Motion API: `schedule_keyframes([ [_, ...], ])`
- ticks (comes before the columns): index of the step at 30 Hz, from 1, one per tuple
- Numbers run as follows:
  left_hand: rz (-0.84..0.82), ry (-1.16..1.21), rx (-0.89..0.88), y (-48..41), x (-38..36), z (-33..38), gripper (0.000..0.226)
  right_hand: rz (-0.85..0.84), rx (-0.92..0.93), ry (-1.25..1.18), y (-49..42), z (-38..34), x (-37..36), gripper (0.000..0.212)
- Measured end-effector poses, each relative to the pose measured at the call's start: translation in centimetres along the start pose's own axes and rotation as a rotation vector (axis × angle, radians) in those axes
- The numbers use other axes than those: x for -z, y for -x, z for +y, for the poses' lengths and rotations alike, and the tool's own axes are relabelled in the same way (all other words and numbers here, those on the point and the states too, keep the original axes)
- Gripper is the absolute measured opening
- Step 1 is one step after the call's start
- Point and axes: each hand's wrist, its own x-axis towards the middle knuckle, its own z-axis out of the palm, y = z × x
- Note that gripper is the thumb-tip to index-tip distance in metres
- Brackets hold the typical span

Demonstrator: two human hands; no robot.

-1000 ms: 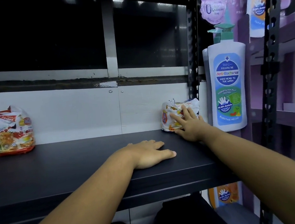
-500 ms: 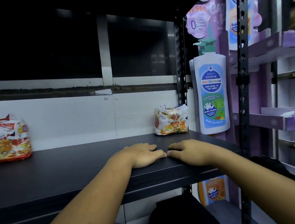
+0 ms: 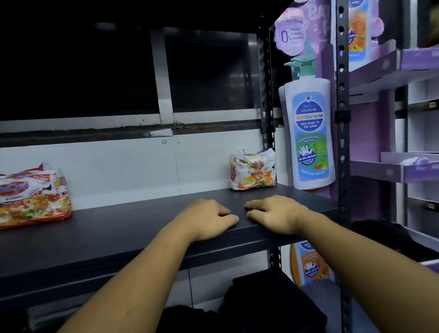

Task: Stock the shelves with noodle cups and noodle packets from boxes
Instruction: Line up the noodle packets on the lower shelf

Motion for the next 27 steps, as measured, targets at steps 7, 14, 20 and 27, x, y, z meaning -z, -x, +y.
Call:
schedule_keyframes([
  [7, 0.203, -0.217, -0.054, 7.6, -1.9, 0.3, 0.040, 0.124, 0.002, 0.066, 3.3, -2.5, -0.9, 0.052],
  [14, 0.442, 0.093, -0.154, 14.7, -3.8, -1.0, 0.037, 0.202, 0.291, -0.013, 10.3, -6.8, -4.4, 0.067],
  [20, 0.276, 0.158, -0.047, 22.0, -10.4, -4.1, 0.055, 0.168, 0.305, -0.034, 17.3, -9.3, -8.7, 0.074],
  [27, -0.057, 0.212, 0.071, 29.3, -19.2, -5.2, 0.049, -0.334, 0.228, -0.098, 23.3, -9.4, -17.9, 0.064],
])
